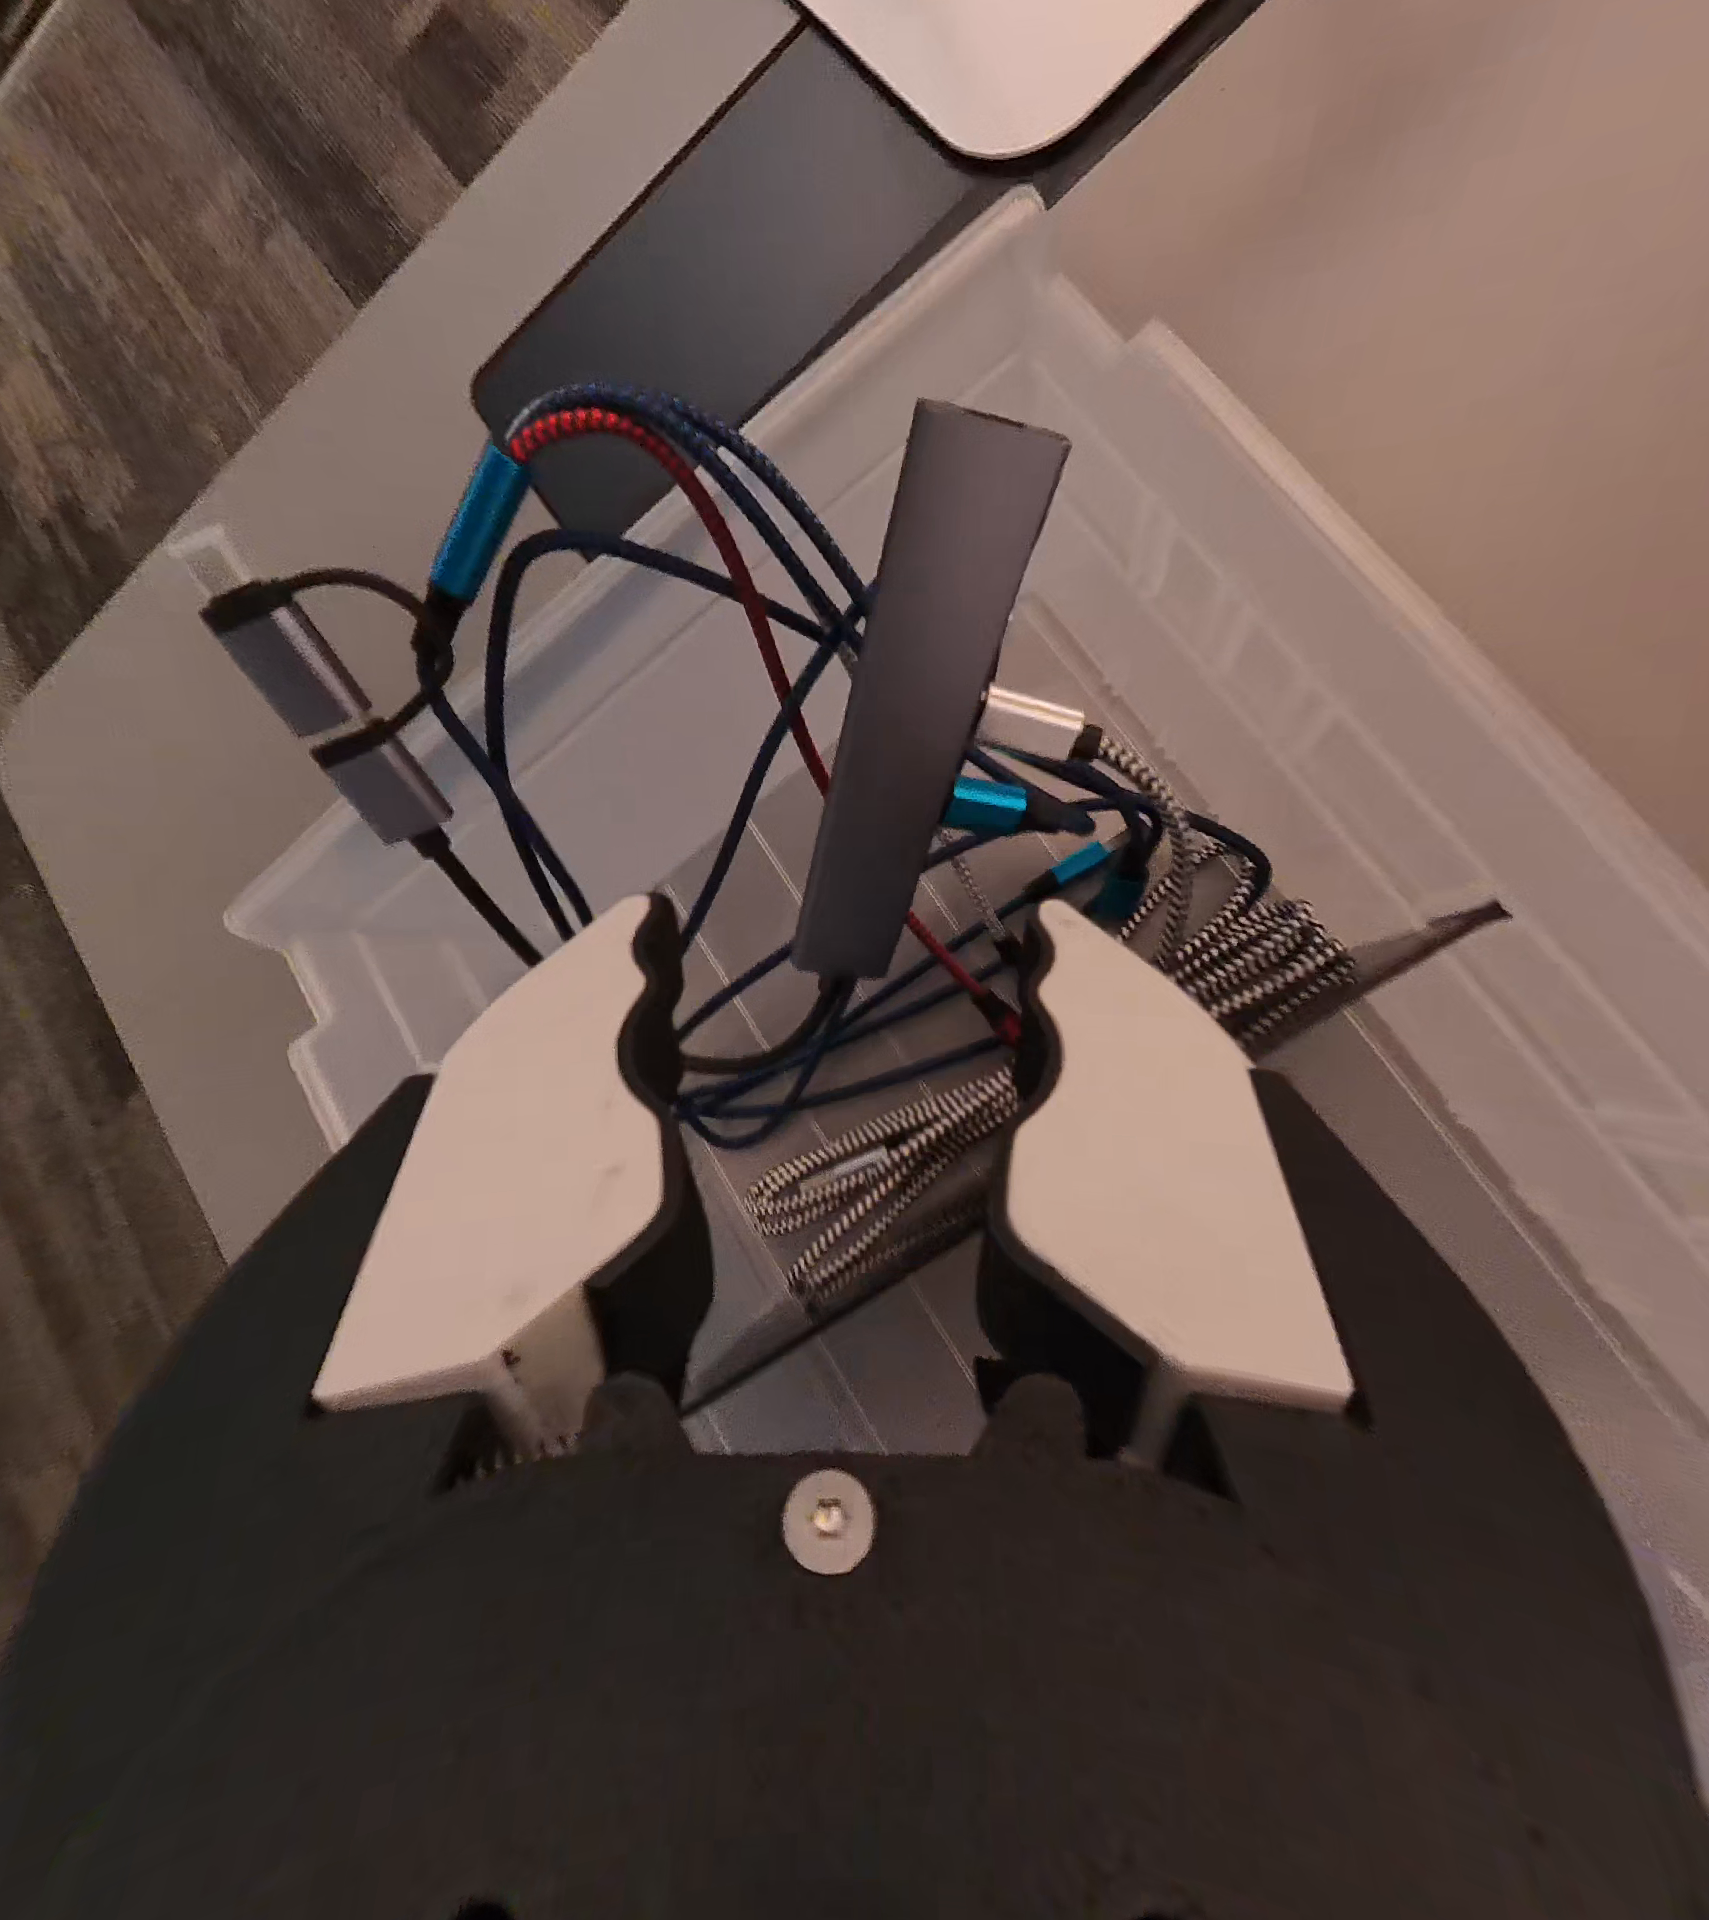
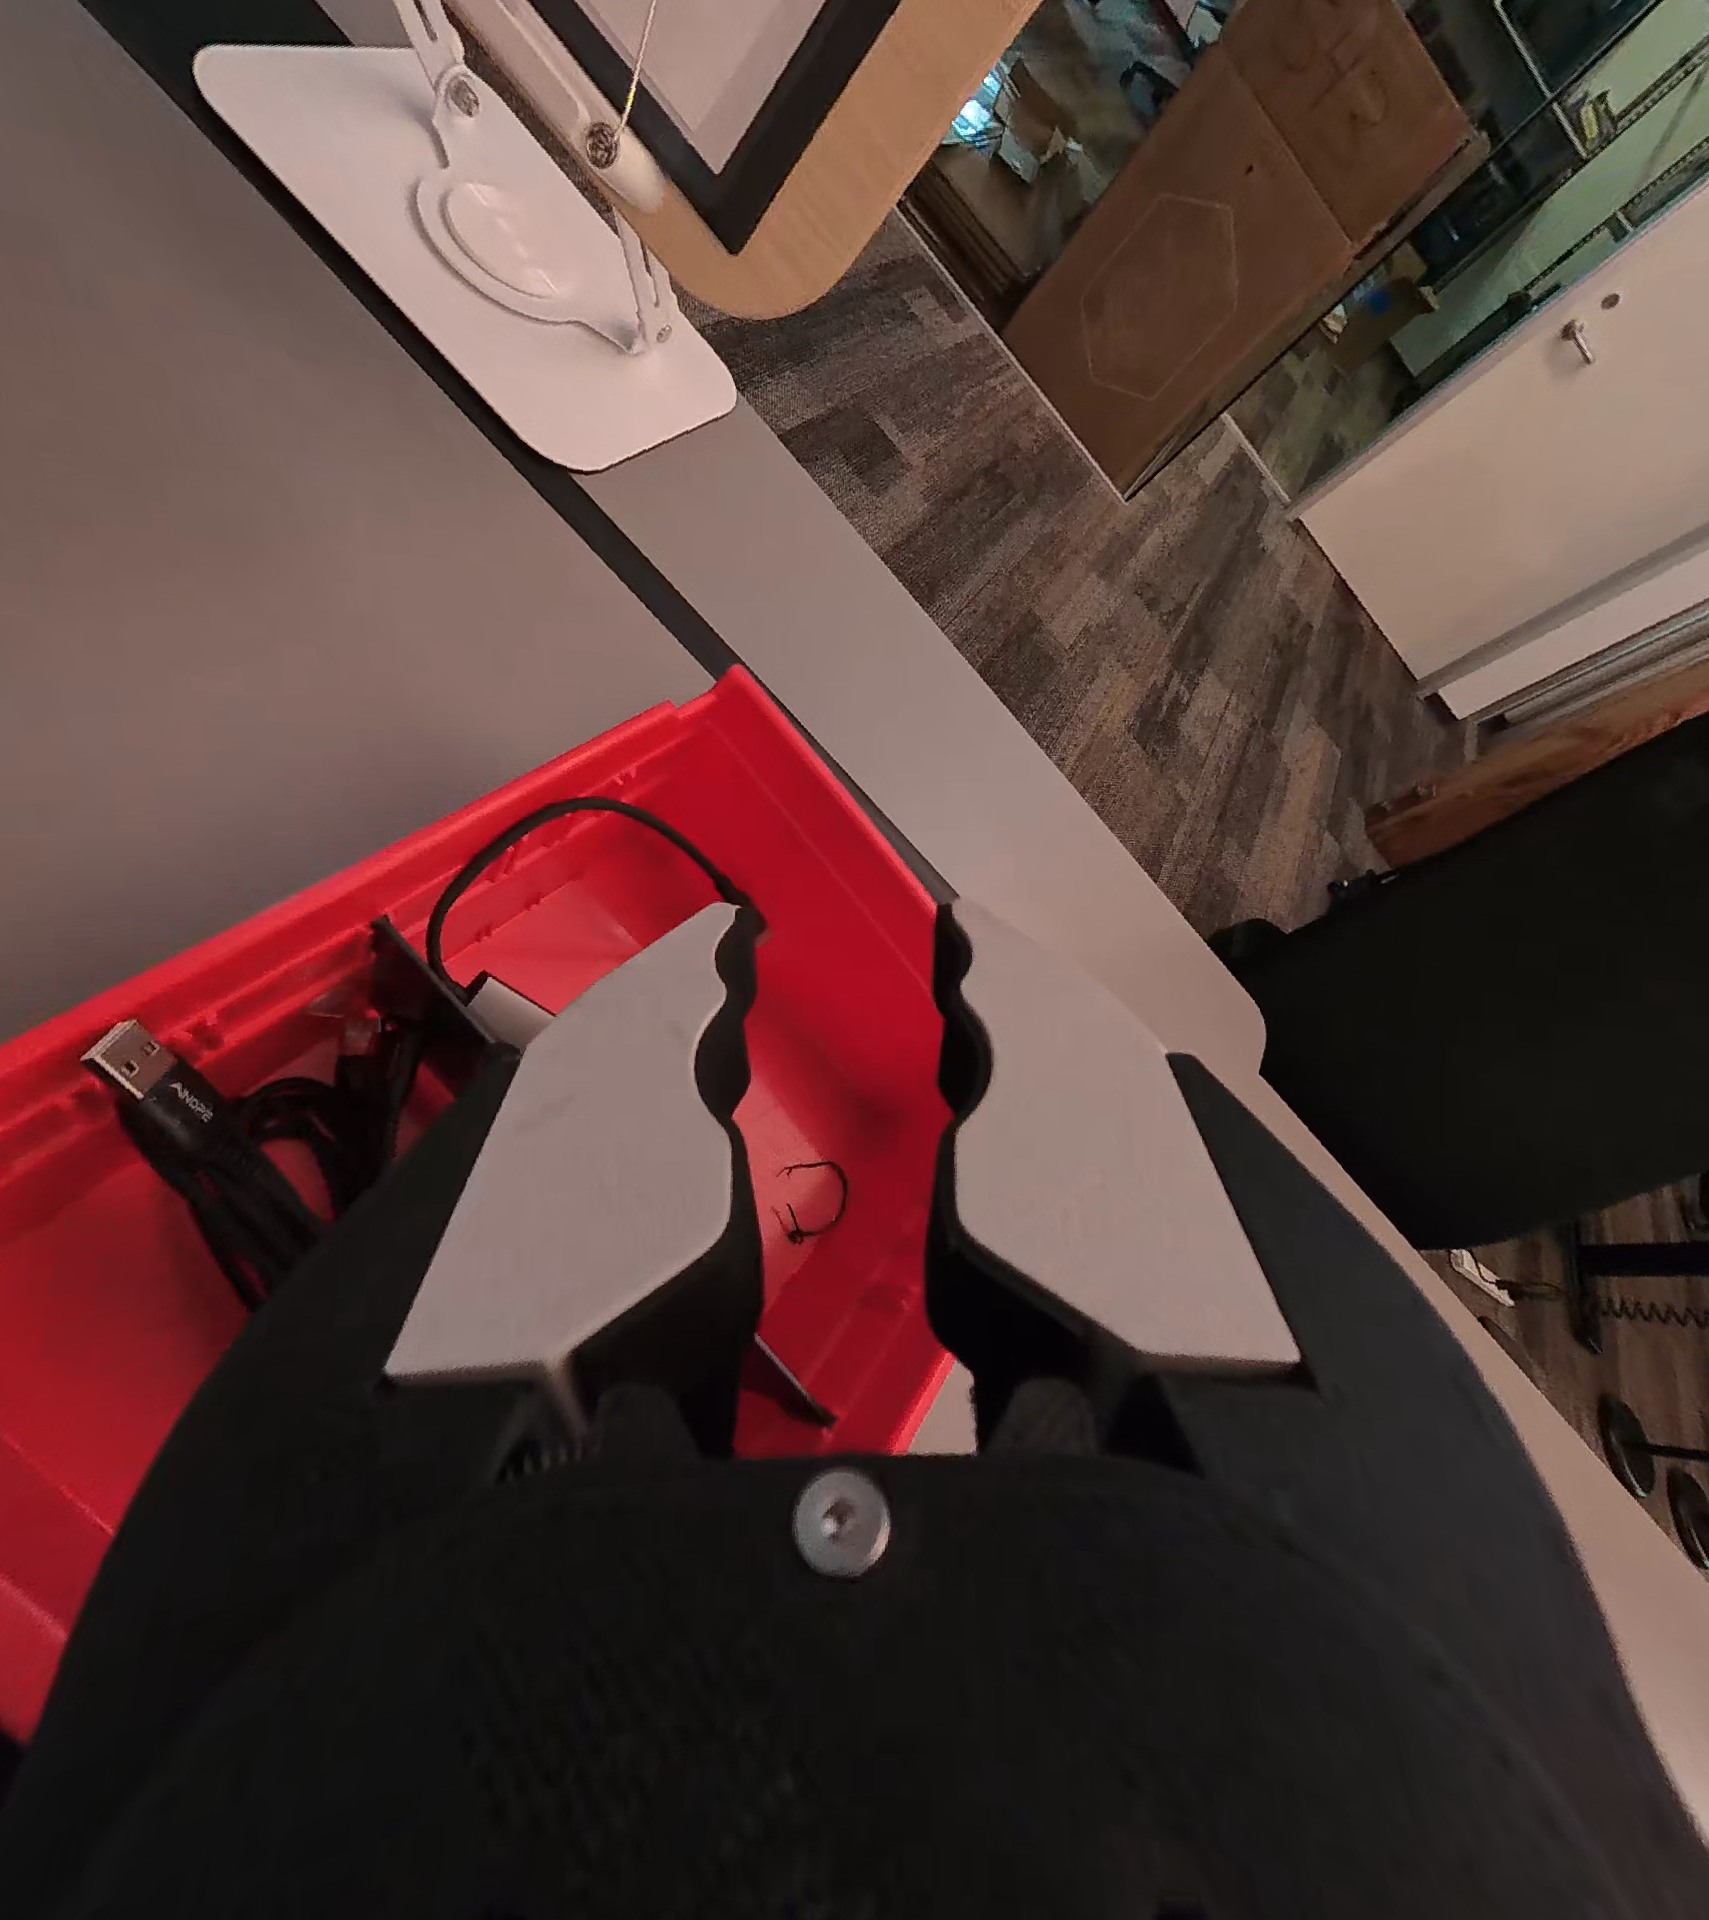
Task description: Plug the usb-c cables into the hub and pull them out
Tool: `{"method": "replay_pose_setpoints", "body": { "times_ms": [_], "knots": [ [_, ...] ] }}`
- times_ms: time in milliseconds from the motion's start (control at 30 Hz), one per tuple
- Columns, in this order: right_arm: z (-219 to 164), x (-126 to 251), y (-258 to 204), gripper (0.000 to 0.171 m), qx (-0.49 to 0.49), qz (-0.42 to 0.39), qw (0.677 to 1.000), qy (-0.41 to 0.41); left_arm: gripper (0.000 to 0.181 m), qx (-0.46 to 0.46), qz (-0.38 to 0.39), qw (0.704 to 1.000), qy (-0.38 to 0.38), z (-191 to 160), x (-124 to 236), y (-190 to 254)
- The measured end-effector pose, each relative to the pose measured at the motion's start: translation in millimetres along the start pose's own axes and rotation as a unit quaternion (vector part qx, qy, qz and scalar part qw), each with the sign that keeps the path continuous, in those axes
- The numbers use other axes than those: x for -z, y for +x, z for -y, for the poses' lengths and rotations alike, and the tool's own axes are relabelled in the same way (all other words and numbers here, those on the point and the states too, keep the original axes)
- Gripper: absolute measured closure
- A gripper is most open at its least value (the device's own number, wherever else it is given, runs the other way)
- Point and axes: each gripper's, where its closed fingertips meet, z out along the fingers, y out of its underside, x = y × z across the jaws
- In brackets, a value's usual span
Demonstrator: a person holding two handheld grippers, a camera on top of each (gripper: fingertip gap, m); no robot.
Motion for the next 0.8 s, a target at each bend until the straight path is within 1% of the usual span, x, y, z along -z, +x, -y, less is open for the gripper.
{"method": "replay_pose_setpoints", "body": {
  "times_ms": [133,200,267,333,500,533,567,667,733,800],
  "knots": [
    [-1.6,-2.5,-1.8,0.137,0.000,0.006,1.000,-0.002,0.124,-0.028,0.007,1.000,-0.013,-3.0,-19.5,1.7],
    [-2.1,-3.4,-2.8,0.137,0.002,0.008,1.000,-0.003,0.129,-0.032,0.007,0.999,0.000,2.2,-21.8,2.9],
    [-2.0,-4.1,-4.3,0.138,0.004,0.011,1.000,-0.003,0.133,-0.041,0.026,0.999,-0.007,0.0,-25.5,-1.9],
    [-1.4,-4.8,-6.0,0.138,0.007,0.014,1.000,-0.004,0.132,-0.048,0.040,0.998,-0.018,-3.8,-30.9,-6.3],
    [1.5,-5.9,-10.2,0.138,0.014,0.020,1.000,-0.001,0.131,-0.056,0.039,0.997,-0.042,-12.4,-48.7,-4.6],
    [1.4,-6.1,-10.6,0.138,0.015,0.020,1.000,-0.002,0.135,-0.055,0.041,0.997,-0.039,-11.2,-49.1,-5.2],
    [1.3,-6.1,-10.9,0.139,0.016,0.021,1.000,-0.002,0.144,-0.056,0.046,0.997,-0.037,-10.8,-48.3,-6.8],
    [1.4,-5.9,-11.3,0.139,0.016,0.023,1.000,0.000,0.153,-0.064,0.058,0.996,-0.030,-8.7,-43.1,-11.4],
    [1.7,-5.7,-11.6,0.140,0.017,0.023,1.000,0.001,0.158,-0.045,0.053,0.997,-0.017,-3.9,-37.3,-12.9],
    [2.2,-5.2,-11.6,0.140,0.019,0.022,1.000,0.001,0.158,-0.037,0.063,0.997,-0.014,-0.7,-28.6,-17.8]
  ]
}}
